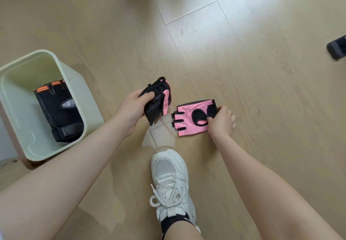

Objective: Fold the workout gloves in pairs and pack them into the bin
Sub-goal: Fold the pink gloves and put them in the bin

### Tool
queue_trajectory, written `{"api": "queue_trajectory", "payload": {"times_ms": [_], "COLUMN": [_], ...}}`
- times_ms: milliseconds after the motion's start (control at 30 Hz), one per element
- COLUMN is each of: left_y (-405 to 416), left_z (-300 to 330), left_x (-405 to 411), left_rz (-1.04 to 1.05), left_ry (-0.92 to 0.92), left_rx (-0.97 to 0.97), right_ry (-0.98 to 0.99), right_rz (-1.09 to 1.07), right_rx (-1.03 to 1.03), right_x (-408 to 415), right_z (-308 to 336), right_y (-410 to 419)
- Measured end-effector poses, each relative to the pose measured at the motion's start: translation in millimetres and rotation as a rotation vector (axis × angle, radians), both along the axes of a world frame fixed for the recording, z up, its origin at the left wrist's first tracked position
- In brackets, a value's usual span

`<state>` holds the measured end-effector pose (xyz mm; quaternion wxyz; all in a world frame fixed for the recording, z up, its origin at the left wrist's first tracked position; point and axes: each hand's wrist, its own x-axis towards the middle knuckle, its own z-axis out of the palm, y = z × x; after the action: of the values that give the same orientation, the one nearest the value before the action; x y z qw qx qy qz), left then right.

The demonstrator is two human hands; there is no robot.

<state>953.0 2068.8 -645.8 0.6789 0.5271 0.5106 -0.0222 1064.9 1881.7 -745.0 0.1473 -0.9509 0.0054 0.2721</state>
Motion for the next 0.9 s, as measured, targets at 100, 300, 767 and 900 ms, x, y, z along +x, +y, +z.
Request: {"api": "queue_trajectory", "payload": {"times_ms": [100,300,767,900], "left_y": [8,18,25,41], "left_z": [3,14,65,71], "left_x": [-7,-22,-52,-71], "left_rz": [0.022,0.071,0.14,0.148], "left_ry": [0.021,0.014,-0.22,-0.156], "left_rx": [0.053,0.109,-0.019,0.135], "right_ry": [-0.006,0.189,0.06,-0.052], "right_rz": [0.071,0.259,1.133,1.415], "right_rx": [-0.026,0.637,0.66,0.643], "right_x": [0,13,-19,-35], "right_z": [0,47,174,177], "right_y": [4,23,151,178]}}
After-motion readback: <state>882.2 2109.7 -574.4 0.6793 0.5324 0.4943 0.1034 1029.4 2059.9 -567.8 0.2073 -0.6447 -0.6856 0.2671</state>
